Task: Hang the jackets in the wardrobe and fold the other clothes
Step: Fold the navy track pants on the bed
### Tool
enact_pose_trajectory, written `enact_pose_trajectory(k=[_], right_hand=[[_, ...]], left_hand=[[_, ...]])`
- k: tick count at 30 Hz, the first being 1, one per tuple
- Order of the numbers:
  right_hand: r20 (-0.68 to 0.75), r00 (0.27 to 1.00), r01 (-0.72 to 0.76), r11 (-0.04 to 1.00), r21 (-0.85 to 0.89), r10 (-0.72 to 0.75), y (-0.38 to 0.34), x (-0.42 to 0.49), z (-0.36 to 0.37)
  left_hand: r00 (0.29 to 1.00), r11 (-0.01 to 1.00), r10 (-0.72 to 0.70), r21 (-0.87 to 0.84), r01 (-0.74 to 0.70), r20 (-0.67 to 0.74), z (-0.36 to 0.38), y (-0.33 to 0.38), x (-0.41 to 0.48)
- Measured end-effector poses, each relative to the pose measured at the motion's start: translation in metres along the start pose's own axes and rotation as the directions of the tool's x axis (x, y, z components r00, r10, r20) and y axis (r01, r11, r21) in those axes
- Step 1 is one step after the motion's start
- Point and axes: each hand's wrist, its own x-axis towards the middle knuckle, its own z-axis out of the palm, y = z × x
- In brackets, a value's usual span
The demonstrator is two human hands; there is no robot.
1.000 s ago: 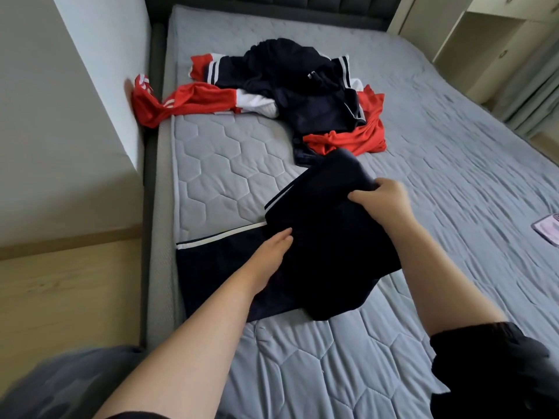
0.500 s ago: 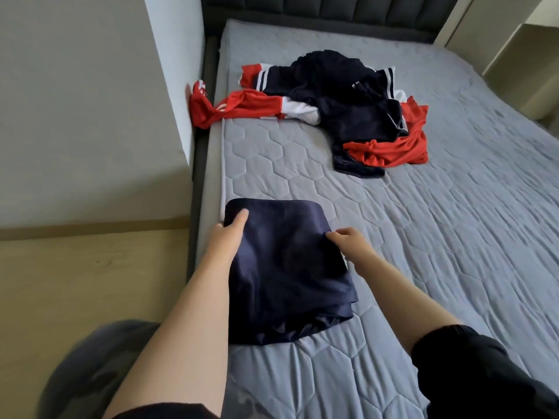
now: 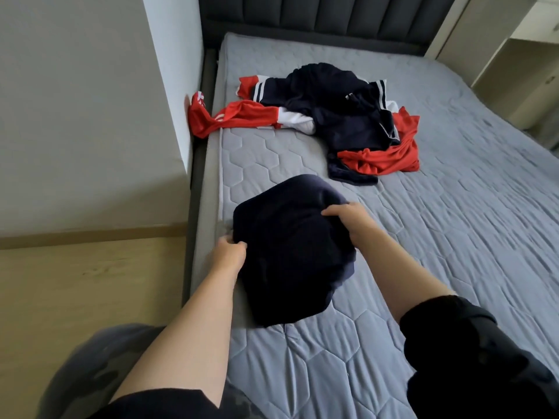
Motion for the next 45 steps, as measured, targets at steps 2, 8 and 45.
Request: enact_pose_trajectory(k=[2,8,45], right_hand=[[-0.092,0.970,0.213,0.970,-0.117,-0.224,-0.039,-0.007,-0.009],[0.033,0.688,0.485,0.425,-0.764,-0.725,-0.109,-0.047,-0.004],[-0.071,0.996,0.025,0.950,-0.313,-0.050,0.079,0.021,0.031]], left_hand=[[0.977,0.977,-0.066,-0.188,0.106,0.205,0.009,0.003,-0.011],[0.916,0.824,-0.062,-0.497,0.272,0.397,0.008,0.009,-0.024],[0.788,0.276,0.593,0.878,-0.391,0.164,-0.007,-0.029,0.017]])
